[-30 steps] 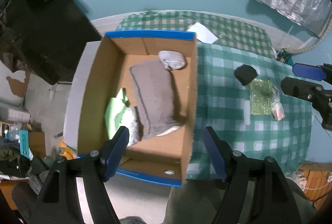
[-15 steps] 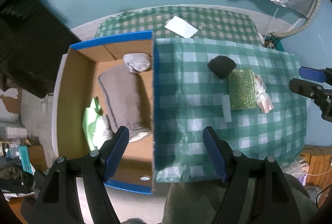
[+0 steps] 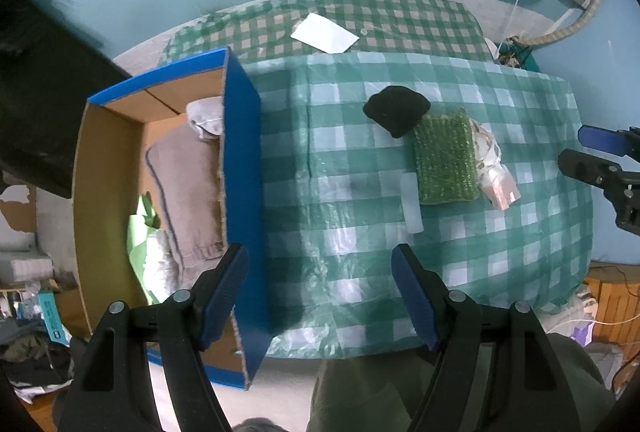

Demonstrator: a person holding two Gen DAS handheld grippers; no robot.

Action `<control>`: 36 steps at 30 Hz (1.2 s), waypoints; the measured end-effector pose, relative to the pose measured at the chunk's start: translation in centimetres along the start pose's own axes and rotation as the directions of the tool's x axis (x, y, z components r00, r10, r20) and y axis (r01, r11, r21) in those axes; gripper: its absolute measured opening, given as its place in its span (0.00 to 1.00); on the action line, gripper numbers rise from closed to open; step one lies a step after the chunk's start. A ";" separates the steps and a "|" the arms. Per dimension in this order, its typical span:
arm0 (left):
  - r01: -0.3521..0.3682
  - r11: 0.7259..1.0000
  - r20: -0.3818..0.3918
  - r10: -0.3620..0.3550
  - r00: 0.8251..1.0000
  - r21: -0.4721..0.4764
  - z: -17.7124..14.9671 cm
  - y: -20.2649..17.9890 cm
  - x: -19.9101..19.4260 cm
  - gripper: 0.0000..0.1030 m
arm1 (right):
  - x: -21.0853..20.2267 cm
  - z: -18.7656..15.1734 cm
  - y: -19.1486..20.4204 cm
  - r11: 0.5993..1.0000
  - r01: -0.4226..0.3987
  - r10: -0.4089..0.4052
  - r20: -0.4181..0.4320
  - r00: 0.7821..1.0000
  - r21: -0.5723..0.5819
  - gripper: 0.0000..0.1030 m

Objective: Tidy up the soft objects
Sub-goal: 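Move both tools back over the remaining items on the checked sheet, then grasp the white plastic bundle with the right tool while the left tool grasps the white tube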

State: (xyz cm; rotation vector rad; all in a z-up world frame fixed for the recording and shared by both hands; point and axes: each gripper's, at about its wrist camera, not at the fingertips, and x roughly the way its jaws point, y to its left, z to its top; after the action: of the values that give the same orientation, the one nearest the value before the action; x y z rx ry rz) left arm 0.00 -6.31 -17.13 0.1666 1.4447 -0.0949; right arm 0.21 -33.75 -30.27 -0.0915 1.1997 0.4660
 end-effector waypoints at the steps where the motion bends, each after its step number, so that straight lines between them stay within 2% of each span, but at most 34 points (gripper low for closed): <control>1: 0.004 1.000 -0.004 -0.004 1.000 0.001 0.1 -0.2 0.3 0.73 | 0.3 0.0 -0.2 1.000 -0.001 0.001 -0.001 1.000 -0.004 0.59; 19: 0.053 0.999 -0.076 -0.054 0.996 -0.014 1.9 -3.7 7.0 0.76 | 8.6 0.0 -2.3 0.999 -0.004 0.000 -0.084 0.996 -0.041 0.59; 23: 0.048 0.999 -0.078 -0.048 0.996 -0.001 1.9 -4.5 8.3 0.76 | 9.4 0.0 -2.3 0.999 -0.011 0.007 -0.086 0.996 -0.046 0.59; 33: 0.135 0.988 -0.084 -0.141 0.986 -0.073 2.4 -5.0 10.5 0.76 | 10.7 0.4 -2.2 0.999 -0.010 0.005 -0.088 0.996 -0.054 0.59; 36: 0.124 0.989 -0.089 -0.131 0.987 -0.075 2.5 -5.1 11.3 0.76 | 11.6 0.6 -2.3 0.999 -0.008 0.003 -0.100 0.995 -0.052 0.59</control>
State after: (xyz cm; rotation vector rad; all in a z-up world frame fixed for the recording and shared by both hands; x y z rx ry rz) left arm 3.05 -11.36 -28.29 0.0215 1.5497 -0.1430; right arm 4.96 -32.19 -41.03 -0.1582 1.2863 0.5024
